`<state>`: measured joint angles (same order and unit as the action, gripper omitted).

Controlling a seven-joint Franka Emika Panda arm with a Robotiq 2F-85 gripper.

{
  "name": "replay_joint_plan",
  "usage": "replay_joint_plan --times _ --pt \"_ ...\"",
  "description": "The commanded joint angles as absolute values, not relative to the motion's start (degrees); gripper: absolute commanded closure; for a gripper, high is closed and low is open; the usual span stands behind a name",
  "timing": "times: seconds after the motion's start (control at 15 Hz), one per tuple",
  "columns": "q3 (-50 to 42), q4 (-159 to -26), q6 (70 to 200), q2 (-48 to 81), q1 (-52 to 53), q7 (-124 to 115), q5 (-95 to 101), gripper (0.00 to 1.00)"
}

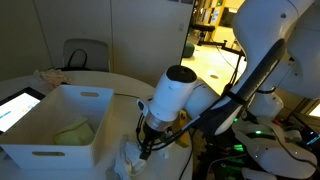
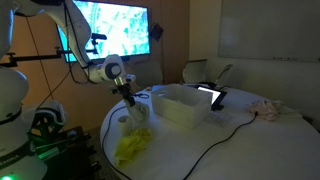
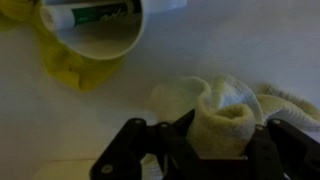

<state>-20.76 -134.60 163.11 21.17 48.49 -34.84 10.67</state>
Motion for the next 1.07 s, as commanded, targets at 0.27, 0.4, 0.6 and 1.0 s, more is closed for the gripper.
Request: replay_joint_plan --times 0.27,0.4,0.6,1.0 --pt "-20.3 -134.3 153.5 8.5 46.2 -52.3 30.8 1.00" --pt "-16.1 -133.5 149.7 5.8 42.5 -54.4 33.6 1.00" --pt "-8.5 -131.8 145.0 2.7 35.9 -56.4 35.2 1.00" --pt "4.2 -127.8 138.8 -0.7 23.6 -58.6 34.6 1.00"
